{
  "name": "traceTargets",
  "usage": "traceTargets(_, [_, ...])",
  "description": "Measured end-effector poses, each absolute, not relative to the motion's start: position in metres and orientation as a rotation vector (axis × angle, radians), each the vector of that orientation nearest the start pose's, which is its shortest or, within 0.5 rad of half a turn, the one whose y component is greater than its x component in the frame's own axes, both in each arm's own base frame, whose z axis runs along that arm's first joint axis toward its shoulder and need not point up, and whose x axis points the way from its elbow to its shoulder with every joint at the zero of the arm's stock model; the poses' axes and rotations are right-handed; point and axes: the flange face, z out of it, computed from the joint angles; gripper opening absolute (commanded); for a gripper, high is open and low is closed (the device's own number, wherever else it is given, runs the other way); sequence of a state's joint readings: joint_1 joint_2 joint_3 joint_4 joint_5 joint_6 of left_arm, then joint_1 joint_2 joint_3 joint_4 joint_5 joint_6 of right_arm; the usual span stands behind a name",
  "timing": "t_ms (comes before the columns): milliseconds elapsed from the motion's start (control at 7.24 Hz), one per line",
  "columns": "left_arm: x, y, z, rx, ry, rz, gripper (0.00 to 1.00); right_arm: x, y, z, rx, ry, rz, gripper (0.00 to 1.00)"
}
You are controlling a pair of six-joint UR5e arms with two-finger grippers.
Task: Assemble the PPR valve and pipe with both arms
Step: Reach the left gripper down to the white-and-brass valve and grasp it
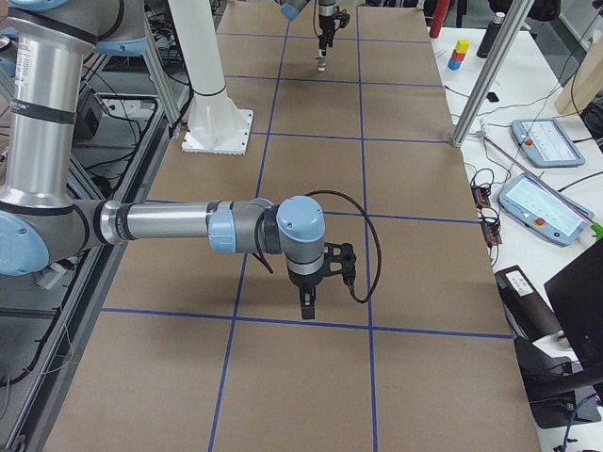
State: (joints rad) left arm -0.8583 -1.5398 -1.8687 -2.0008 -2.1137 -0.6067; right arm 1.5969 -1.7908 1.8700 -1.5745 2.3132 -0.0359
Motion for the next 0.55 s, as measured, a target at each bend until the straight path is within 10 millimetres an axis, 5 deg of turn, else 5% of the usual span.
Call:
traceTargets(276, [0.277, -0.42, 0.493, 0.211, 0.799, 0.304, 0.99, 0.076, -0.402, 0.612, 0.096, -0.74, -0.038, 1.0])
traceTargets(414, [0.281, -0.418, 0.499, 0.202, 0.789, 0.308, 0.89, 0.076, -0.402, 0.611, 0.096, -0.74, -0.038, 1.0])
traceTargets(552, [0.282, -0.415, 0.503, 0.193, 0.782, 0.311, 0.55, 0.076, -0.402, 0.611, 0.096, -0.74, -0.037, 1.0])
